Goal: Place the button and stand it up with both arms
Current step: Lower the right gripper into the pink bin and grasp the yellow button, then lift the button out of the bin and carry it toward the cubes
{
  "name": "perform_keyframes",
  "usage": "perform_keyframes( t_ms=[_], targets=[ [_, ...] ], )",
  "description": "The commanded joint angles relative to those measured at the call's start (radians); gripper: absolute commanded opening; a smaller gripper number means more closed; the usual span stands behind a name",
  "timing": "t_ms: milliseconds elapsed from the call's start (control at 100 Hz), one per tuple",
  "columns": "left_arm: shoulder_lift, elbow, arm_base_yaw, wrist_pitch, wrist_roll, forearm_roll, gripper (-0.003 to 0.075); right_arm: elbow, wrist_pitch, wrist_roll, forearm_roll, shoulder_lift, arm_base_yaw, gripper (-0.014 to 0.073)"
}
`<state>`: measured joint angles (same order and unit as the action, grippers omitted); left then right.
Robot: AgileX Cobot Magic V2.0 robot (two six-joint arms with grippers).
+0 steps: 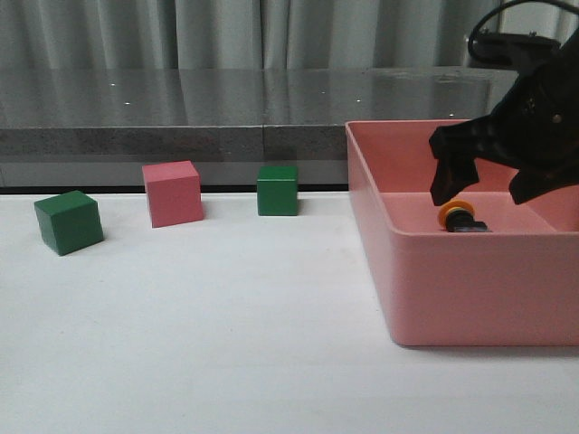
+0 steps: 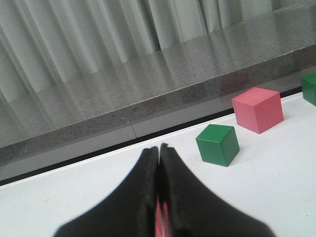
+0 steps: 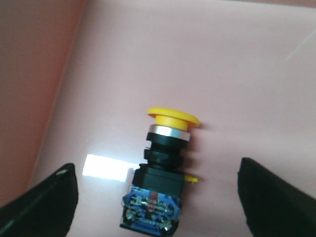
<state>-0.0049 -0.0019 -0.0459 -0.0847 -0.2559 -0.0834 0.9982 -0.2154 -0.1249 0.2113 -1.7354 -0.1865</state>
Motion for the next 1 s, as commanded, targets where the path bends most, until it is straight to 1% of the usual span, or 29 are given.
perform_keyframes(
  t_ms=[0, 140, 210, 280, 310, 330, 380, 400, 430, 450, 500, 640, 810, 900, 990],
  targets=[
    [-0.031, 0.048, 0.003, 0.079, 0.012, 0.002, -0.002, 0.044, 0.058, -0.012, -0.006, 0.001, -0.001, 0.0651],
    [-0.031, 0.048, 0.003, 0.079, 0.012, 0.002, -0.002, 0.067, 0.048, -0.012, -0.006, -0.057, -0.001, 0.0649],
    [-0.031, 0.048, 0.003, 0.079, 0.012, 0.002, -0.002, 0.075, 0.04, -0.012, -0.006, -0.075, -0.001, 0.0607],
    [-0.031, 0.048, 0.003, 0.079, 0.012, 0.002, -0.002, 0.079, 0.028, -0.012, -0.006, -0.078, -0.001, 0.0503],
    [-0.031, 0.048, 0.003, 0.079, 0.012, 0.002, -0.002, 0.079, 0.026, -0.012, -0.006, -0.078, -0.001, 0.0429],
    [-0.031, 0.048, 0.003, 0.079, 0.012, 0.002, -0.0019, 0.079, 0.023, -0.012, -0.006, -0.077, -0.001, 0.0397],
    [-0.031, 0.048, 0.003, 0.079, 0.012, 0.002, -0.002, 0.079, 0.018, -0.012, -0.006, -0.076, -0.001, 0.0265],
    [-0.031, 0.048, 0.003, 0.079, 0.012, 0.002, -0.002, 0.079, 0.015, -0.012, -0.006, -0.075, -0.001, 0.0233],
    [-0.031, 0.048, 0.003, 0.079, 0.012, 0.002, -0.0019, 0.079, 0.009, -0.012, -0.006, -0.074, -0.001, 0.0164],
    [-0.031, 0.048, 0.003, 0.079, 0.012, 0.002, -0.002, 0.079, 0.007, -0.012, -0.006, -0.074, -0.001, 0.0132],
    [-0.031, 0.048, 0.003, 0.079, 0.012, 0.002, -0.0019, 0.079, -0.004, -0.012, -0.006, -0.069, -0.001, 0.0088],
    [-0.031, 0.048, 0.003, 0.079, 0.012, 0.002, -0.002, 0.092, -0.052, -0.012, -0.006, -0.022, -0.001, 0.0088],
    [-0.031, 0.048, 0.003, 0.079, 0.012, 0.002, -0.002, 0.19, -0.193, -0.012, -0.006, 0.076, -0.013, 0.0088],
    [-0.031, 0.048, 0.003, 0.079, 0.012, 0.002, -0.002, 0.271, -0.271, -0.012, -0.006, 0.109, -0.05, 0.0088],
    [-0.031, 0.048, 0.003, 0.079, 0.012, 0.002, -0.002, 0.354, -0.331, -0.027, -0.006, 0.113, -0.113, 0.0087]
  ],
)
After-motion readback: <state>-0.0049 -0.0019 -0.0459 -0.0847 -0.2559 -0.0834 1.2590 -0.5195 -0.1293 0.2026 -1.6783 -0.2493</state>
